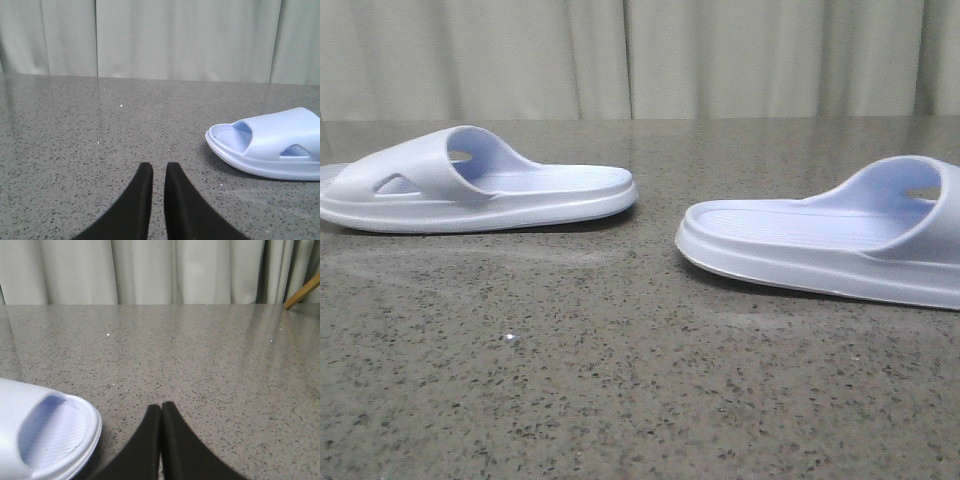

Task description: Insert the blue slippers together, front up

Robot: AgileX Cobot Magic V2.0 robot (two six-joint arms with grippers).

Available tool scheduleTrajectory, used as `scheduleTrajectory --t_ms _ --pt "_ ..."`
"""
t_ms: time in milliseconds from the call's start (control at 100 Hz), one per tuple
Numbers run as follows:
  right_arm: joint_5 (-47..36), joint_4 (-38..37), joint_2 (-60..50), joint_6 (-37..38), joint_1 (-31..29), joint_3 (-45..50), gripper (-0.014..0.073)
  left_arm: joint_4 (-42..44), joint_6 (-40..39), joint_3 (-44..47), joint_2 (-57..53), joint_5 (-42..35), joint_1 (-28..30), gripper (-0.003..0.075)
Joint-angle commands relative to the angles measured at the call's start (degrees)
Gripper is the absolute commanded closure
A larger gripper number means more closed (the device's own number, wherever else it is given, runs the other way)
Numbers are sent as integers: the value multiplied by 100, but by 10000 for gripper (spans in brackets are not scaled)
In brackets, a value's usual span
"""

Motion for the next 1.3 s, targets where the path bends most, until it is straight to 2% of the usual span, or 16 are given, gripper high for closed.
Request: scheduleTrajectory --t_ms 0,760,1010,1130,1290 --pt "-460 -54 -116 -6 -20 115 672 0 -32 49 44 -471 13 705" --pt "-460 -54 -116 -6 -20 115 672 0 -32 49 44 -471 13 705" --pt "-830 -54 -116 -6 -20 115 672 0 -32 49 44 -495 13 705" --pt "-1263 62 -116 2 -20 115 672 -401 -32 49 44 -532 13 704" --pt "-1352 1029 -116 2 -20 115 672 -1536 -32 49 44 -560 13 705"
